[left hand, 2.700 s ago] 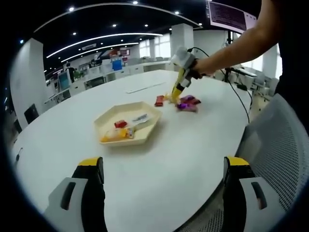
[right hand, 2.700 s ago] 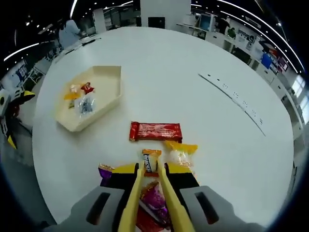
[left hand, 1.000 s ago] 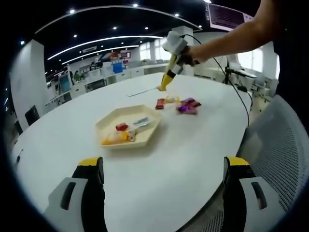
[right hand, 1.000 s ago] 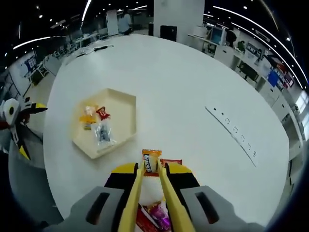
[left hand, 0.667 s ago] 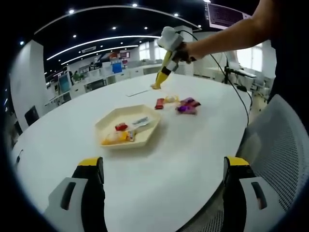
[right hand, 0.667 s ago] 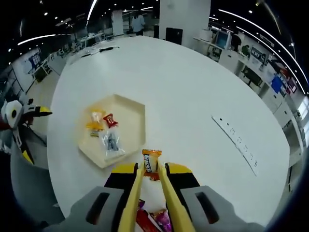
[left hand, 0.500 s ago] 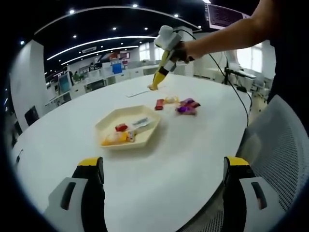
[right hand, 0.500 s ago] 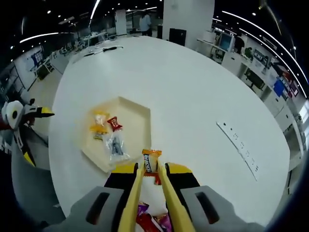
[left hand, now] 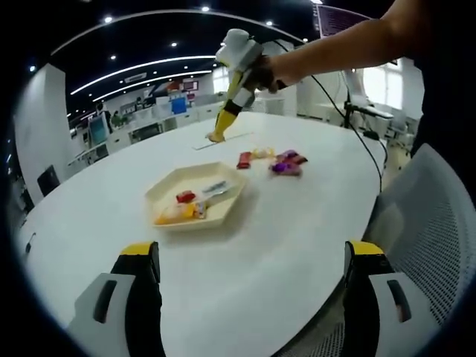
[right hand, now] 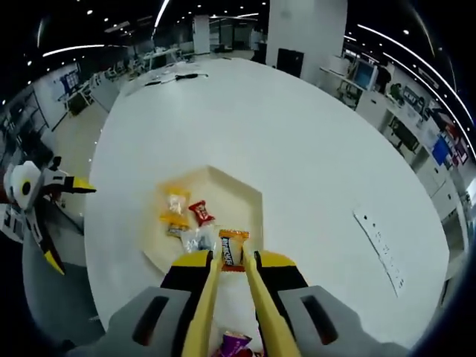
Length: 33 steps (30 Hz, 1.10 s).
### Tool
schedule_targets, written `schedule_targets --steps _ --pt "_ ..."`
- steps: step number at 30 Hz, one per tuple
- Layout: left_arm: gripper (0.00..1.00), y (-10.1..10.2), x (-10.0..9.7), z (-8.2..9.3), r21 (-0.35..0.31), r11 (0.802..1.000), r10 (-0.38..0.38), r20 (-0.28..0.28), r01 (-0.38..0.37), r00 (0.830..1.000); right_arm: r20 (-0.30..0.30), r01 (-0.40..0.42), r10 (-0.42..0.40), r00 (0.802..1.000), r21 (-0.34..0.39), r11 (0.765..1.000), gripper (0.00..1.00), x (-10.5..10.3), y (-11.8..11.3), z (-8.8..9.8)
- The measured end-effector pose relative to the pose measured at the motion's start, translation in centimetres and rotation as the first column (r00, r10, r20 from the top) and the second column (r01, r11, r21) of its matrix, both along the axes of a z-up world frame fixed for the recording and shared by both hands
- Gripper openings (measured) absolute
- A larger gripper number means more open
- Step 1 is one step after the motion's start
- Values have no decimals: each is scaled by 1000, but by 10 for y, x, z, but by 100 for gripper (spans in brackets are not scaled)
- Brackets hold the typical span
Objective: Place the target food into the container with the food tongs after gripping and lifting it, then release it inside without dropping or visibly crushing the food.
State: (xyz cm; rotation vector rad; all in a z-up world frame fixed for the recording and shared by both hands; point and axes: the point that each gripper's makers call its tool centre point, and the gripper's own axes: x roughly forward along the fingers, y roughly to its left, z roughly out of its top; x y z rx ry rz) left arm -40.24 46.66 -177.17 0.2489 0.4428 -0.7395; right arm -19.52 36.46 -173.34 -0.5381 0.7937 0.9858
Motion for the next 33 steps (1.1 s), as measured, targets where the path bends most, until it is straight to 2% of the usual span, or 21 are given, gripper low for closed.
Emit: schedule_targets --steps 6,12,16,18,22,28,33 --pt "99 0 0 0 -1 1000 -2 1 2 1000 -1 -25 25 1000 -9 1000 21 -4 16 1" --pt "99 -1 -1 1 -2 1000 -8 4 8 1000 5 -35 35 999 -15 999 21 2 26 3" --pt "99 -3 -2 -1 -1 1000 -19 -5 19 1000 2 -50 50 999 4 999 24 2 34 10" --pt "99 -4 -4 -2 4 1000 -27 -8 27 1000 -27 -37 38 999 31 999 24 3 39 13" --pt "99 -4 -3 -2 3 1000 -24 -8 24 1000 -5 -43 44 999 31 999 25 3 42 16" --pt "99 -6 -6 -3 5 999 -41 -14 41 999 11 -44 43 999 26 999 26 0 34 28" --pt "99 -6 -5 -4 9 999 -37 -14 37 999 52 -40 38 998 32 999 26 2 14 49"
